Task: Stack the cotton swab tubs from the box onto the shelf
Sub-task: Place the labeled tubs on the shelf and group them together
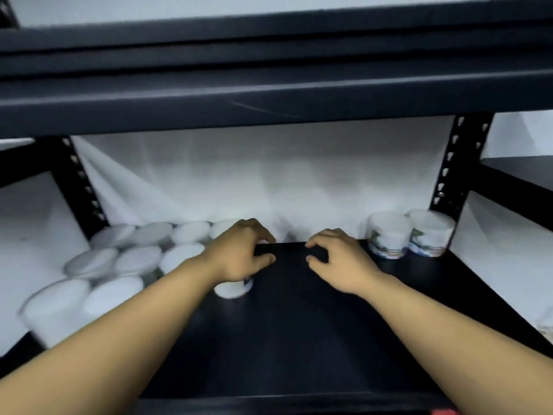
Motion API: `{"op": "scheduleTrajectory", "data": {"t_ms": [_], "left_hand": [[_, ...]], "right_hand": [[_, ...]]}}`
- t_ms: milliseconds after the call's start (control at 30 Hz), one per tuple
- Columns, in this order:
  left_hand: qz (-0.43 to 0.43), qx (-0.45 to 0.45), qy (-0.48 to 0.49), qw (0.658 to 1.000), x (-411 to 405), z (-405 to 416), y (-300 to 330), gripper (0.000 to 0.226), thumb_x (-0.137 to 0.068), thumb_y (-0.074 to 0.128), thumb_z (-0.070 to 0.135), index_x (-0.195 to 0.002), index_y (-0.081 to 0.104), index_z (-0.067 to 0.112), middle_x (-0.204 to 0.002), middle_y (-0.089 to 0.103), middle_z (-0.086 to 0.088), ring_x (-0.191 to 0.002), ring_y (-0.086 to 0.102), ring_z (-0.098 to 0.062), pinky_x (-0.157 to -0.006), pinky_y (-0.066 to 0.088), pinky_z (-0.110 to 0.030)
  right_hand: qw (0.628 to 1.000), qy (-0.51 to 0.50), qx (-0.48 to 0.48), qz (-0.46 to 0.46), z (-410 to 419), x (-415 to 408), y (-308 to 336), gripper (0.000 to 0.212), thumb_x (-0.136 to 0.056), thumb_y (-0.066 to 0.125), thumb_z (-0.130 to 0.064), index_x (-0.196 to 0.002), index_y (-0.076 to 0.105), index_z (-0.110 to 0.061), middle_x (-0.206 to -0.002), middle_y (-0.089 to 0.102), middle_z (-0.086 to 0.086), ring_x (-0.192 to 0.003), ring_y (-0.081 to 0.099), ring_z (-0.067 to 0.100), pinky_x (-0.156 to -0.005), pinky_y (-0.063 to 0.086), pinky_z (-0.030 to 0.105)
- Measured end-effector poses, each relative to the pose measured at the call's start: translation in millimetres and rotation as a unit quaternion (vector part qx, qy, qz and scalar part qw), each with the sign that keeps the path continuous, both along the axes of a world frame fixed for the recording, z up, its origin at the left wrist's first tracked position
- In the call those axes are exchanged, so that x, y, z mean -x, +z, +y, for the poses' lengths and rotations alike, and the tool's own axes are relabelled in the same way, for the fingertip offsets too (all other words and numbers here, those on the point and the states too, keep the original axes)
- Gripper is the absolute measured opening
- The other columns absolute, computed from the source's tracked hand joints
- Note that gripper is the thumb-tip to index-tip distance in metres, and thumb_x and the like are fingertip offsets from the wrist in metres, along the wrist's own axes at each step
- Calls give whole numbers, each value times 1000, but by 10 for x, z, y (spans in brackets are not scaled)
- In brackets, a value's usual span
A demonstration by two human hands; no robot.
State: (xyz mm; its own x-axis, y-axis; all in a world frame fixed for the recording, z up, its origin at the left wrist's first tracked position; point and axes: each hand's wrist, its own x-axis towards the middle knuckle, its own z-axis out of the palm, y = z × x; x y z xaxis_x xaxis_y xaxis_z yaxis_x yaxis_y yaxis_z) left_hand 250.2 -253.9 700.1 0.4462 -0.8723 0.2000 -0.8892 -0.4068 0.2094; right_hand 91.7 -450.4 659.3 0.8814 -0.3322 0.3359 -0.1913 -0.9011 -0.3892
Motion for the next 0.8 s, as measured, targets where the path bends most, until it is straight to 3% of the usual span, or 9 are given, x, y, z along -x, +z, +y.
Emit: {"op": "scheduleTrajectory", "data": {"t_ms": [100,267,433,600,800], "left_hand": [[-1,3,57,998,-84,527,3,48,-82,64,54,-125,64,34,-130,58,8,-125,51,-15,-104,43,-30],[8,-13,142,990,-196,1107,-35,68,-84,64,53,-146,45,34,-148,48,1,-133,48,-21,-106,44,-33],[41,-90,170,980,-254,1334,-177,85,-87,60,58,-159,23,31,-167,22,-1,-152,23,-24,-122,22,-34],[35,-96,165,981,-278,1357,-293,86,-87,59,61,-159,23,29,-167,20,-4,-153,18,-30,-125,16,-39],[24,-31,114,993,-154,1397,-400,81,-88,62,56,-157,30,29,-165,26,-1,-152,23,-21,-122,22,-30]], "right_hand": [[999,36,-17,11,378,-305,29,36,-91,57,-49,-123,63,-34,-131,60,-12,-123,53,14,-106,45,35],[995,90,-26,16,899,-684,82,40,-92,59,-44,-130,59,-32,-136,55,-14,-129,48,10,-105,42,30],[994,103,-22,18,1168,-897,20,45,-93,60,-44,-136,57,-28,-144,49,-12,-136,41,11,-107,34,22],[993,114,-13,42,1197,-929,-71,48,-96,59,-45,-142,55,-30,-154,43,-10,-146,32,11,-117,23,23],[993,111,-29,21,1074,-703,-216,52,-92,63,-44,-142,53,-35,-157,41,-15,-147,29,3,-118,21,19]]}}
